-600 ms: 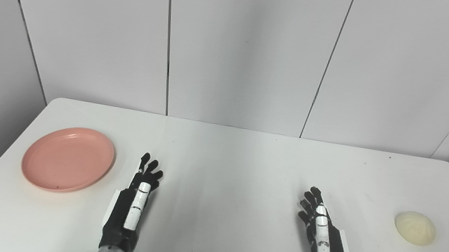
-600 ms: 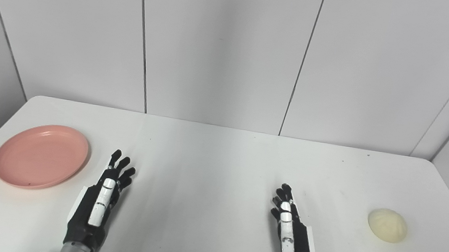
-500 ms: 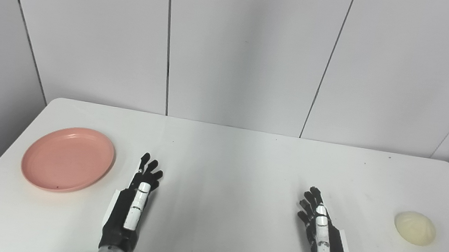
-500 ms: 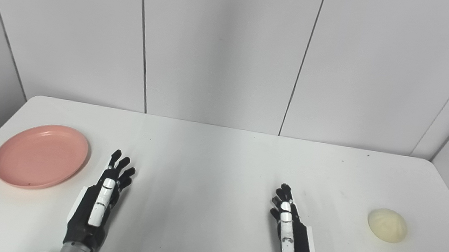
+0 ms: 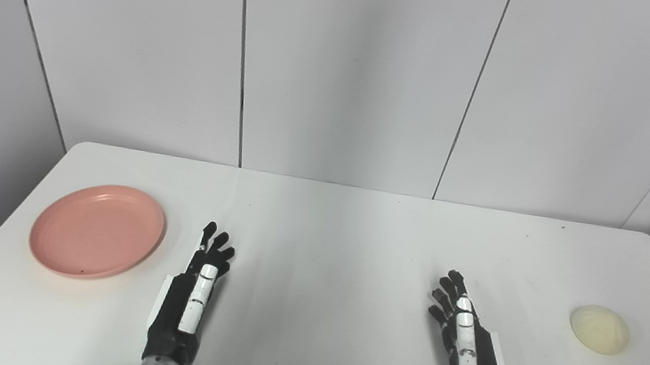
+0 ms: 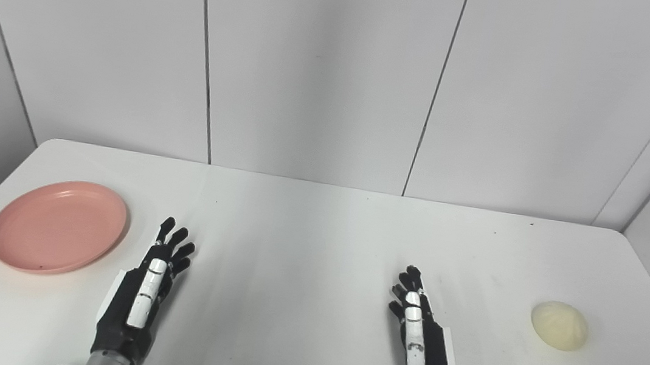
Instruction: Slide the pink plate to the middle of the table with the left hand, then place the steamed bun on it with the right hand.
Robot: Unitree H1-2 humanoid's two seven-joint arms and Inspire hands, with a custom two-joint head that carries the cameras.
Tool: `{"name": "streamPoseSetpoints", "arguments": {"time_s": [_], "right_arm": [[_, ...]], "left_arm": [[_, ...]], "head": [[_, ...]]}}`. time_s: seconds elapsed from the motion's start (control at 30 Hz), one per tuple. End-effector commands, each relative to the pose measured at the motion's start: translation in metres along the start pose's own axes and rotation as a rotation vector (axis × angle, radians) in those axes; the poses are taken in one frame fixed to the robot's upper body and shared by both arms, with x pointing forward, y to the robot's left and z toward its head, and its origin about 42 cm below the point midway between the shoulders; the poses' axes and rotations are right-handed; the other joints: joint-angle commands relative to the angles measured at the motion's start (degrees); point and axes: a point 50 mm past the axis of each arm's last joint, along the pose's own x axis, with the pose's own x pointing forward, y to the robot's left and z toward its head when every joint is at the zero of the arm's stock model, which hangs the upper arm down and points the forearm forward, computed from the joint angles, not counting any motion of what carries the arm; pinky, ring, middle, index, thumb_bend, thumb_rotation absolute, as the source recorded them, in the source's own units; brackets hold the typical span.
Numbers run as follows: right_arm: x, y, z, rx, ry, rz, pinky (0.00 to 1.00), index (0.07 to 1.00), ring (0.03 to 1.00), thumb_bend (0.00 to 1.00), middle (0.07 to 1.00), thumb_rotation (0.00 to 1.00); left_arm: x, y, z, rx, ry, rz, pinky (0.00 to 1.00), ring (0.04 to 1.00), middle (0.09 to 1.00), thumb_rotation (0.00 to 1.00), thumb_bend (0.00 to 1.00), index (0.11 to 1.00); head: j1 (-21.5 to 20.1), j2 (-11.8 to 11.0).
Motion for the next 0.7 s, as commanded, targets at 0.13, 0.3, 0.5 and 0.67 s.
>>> {"name": "streamPoseSetpoints", "arguments": {"time_s": [0.13, 0.3, 0.5, 0.67], "right_arm": [[-0.007, 0.000, -0.012, 0.025, 0.026, -0.006, 0.91, 0.929, 0.914, 0.66, 0.933, 1.00], [-0.006, -0.001, -0.013, 0.011, 0.025, -0.002, 0.90, 0.925, 0.912, 0.66, 0.934, 1.00], [-0.006, -0.005, -0.014, 0.022, 0.026, -0.007, 0.90, 0.923, 0.908, 0.66, 0.931, 1.00], [-0.005, -0.019, -0.017, 0.033, 0.026, 0.004, 0.93, 0.938, 0.925, 0.67, 0.939, 1.00]], "left_arm": [[0.005, -0.002, 0.007, 0.010, -0.034, -0.007, 0.95, 0.933, 0.971, 0.94, 0.65, 1.000], [0.005, -0.001, 0.007, 0.021, -0.031, -0.007, 0.94, 0.928, 0.972, 0.95, 0.66, 1.000], [0.005, -0.006, 0.005, 0.023, -0.032, -0.011, 0.94, 0.932, 0.975, 0.95, 0.64, 1.000], [0.007, -0.020, -0.001, 0.020, -0.022, -0.013, 0.95, 0.944, 0.988, 0.95, 0.63, 1.000]], "head": [[0.0, 0.0], [0.0, 0.0], [3.8, -0.9], [8.4, -2.4]]}}
